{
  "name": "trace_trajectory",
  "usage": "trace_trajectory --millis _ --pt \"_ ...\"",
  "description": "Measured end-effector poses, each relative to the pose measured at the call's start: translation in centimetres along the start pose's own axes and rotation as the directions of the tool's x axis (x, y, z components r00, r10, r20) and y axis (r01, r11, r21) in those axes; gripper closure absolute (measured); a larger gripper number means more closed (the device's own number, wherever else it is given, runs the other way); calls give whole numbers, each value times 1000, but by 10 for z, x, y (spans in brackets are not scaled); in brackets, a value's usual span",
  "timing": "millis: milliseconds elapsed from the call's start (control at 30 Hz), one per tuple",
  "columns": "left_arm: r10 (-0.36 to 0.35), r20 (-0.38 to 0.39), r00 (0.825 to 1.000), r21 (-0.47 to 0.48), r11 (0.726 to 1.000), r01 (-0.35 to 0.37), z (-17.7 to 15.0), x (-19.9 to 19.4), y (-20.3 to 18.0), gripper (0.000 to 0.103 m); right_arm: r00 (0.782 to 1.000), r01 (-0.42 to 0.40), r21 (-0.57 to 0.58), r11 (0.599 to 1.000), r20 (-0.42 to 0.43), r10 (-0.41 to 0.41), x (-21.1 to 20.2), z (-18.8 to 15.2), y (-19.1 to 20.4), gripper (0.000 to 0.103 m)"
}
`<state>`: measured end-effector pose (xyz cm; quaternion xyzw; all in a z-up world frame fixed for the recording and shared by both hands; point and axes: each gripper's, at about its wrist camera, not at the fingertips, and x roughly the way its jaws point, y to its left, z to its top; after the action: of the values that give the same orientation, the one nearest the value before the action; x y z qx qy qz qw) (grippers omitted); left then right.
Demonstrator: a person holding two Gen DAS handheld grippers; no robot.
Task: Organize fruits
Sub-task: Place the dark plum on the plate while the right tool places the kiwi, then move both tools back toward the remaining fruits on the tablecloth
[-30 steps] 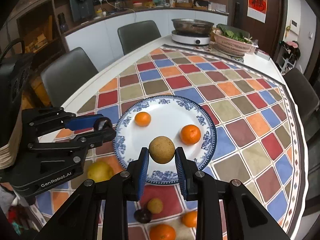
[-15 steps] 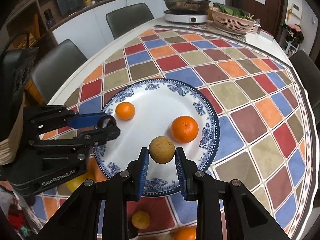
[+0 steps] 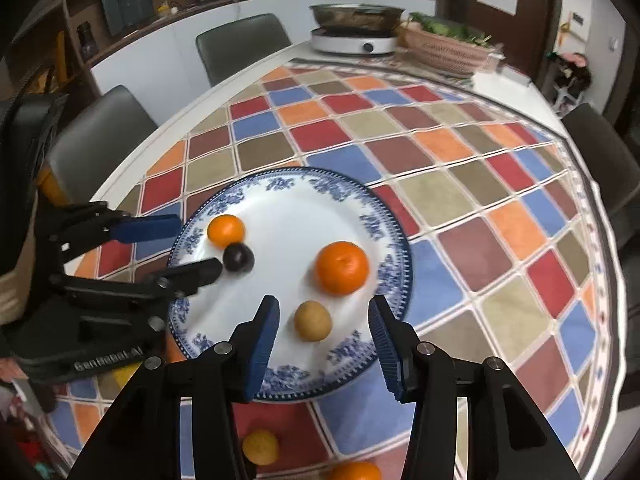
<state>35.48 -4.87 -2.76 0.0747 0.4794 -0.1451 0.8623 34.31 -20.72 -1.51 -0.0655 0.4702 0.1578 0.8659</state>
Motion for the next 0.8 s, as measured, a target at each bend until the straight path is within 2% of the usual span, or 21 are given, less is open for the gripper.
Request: trace_trajectory --millis 67,200,467,700,800 --pt "35 24 999 10 999 -35 -6 -14 -3 51 1000 24 -13 1000 17 -24 -9 -3 2 56" --pt "60 62 996 41 997 -63 -18 -38 -12 51 996 59 -36 998 71 -56 -34 -13 9 56" --pt "48 146 988 44 998 -55 -40 -87 -26 45 990 49 -15 999 131 -47 -76 -30 17 56" --pt "29 184 982 57 998 -41 -54 -109 -43 43 987 17 4 1000 160 -17 -101 -50 22 55" --pt "22 195 980 70 997 -36 -61 -115 -52 43 985 23 28 999 168 -28 -108 -60 18 50"
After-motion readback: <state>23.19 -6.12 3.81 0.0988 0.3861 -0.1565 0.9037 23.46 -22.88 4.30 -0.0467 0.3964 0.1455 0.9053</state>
